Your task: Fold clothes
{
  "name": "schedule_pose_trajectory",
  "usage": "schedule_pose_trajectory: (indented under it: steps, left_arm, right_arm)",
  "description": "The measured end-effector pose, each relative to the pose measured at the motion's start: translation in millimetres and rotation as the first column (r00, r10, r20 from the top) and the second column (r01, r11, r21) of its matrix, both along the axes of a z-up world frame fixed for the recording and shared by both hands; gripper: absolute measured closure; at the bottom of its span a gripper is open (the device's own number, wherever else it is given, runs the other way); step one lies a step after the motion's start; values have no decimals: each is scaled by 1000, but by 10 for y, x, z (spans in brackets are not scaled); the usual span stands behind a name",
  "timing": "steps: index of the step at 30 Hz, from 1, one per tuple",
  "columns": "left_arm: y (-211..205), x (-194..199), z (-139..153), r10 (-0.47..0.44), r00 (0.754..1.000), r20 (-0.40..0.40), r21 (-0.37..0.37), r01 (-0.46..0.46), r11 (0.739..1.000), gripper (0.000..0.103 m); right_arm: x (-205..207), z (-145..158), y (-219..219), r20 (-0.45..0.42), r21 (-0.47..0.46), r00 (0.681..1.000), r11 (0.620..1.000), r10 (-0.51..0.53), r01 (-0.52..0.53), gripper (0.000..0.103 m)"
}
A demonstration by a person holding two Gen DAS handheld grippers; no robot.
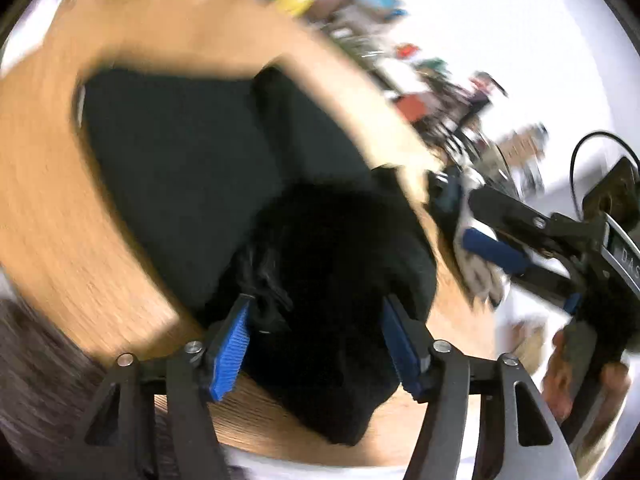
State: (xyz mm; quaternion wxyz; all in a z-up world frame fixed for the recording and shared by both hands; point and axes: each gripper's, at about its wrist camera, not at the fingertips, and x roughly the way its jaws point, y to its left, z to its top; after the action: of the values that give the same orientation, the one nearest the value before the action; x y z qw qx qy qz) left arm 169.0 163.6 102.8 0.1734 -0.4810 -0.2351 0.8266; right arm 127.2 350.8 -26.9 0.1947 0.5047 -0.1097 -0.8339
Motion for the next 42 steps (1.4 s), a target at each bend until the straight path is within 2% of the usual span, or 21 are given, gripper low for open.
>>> schedule_pose_trajectory:
  steps: [1,3,4,6,7,8,9,10,11,13,16,18,21,25,28,30,31,33,35,38,42]
  left_arm:
    - [1,18,162,-40,997,-62,-68,36,997,34]
    - [30,93,430,-115,977,-179,-192,80,978,32]
    - [86,142,509,-167,962,-217,-245,112,963,32]
    - [320,310,557,-297,914,-278,-381,179,907,31]
    - [432,390,540,-351,889,-292,-443,200,874,31]
    - [598,470,517,-415,857,-306,-515,218,829,31]
    - [800,612,441,-487,810,-326,-601,220,769,31]
    - [875,727,378,-511,790,-338,-647,200,736,31]
    - [983,824,288,-545,764,-345,-699,179,692,31]
    - [1181,971,122,-606,721,-336,-777,150,611,31]
    - [1415,1089,-138,-662,681,-313,-864,86,496,31]
    - [1475,1111,-300,-687,671,-278,-893,82,442,31]
    - [1487,1048,-439,-673,695,-253,-901,84,426,31]
    - [1478,830,-655,-641,735,-222,-924,52,380,31]
    - [1473,776,-662,-625,751,-213,-917,68,393,31]
    - [1475,777,-646,-631,749,-201,-923,71,378,31]
    - [1495,747,-647,-637,747,-191,-931,69,359,31]
    - [1554,732,-649,-660,737,-145,-950,83,302,31]
    - [1575,653,-625,-658,747,-90,-951,132,280,31]
    - [1574,476,-573,-633,774,-13,-927,227,297,31]
    - [1603,324,-552,-617,783,81,-900,323,292,29]
  right_arm:
    - [117,77,86,-50,14,999,1000,-9,9,24]
    - [332,125,243,-109,51,993,998,-35,40,24]
    - [389,67,306,-94,52,994,997,-47,53,24]
    - [482,-141,499,-18,35,996,996,-87,88,24]
    - [494,-273,583,30,24,993,993,-115,114,24]
    - [500,-394,666,77,5,987,990,-139,139,24]
    - [496,-495,746,121,-30,980,986,-158,163,25]
    - [490,-586,819,160,-64,972,980,-174,186,27]
    - [483,-662,882,191,-98,964,973,-185,207,28]
    - [470,-735,935,204,-103,959,969,-199,224,28]
    - [430,-759,953,182,-68,961,973,-207,222,27]
    - [388,-749,956,163,-43,965,976,-205,214,27]
    - [301,-742,956,136,-6,968,977,-209,212,27]
    - [142,-785,906,135,32,968,977,-212,210,27]
    - [64,-840,838,151,47,968,979,-202,197,27]
    - [31,-871,807,160,55,968,981,-194,188,26]
    - [32,-883,805,164,62,967,981,-193,185,26]
    - [9,-897,775,170,78,967,981,-188,177,25]
    - [14,-888,805,176,90,968,982,-181,167,25]
    - [-24,-871,789,169,122,973,983,-155,136,24]
    - [-75,-848,767,161,165,980,982,-121,94,23]
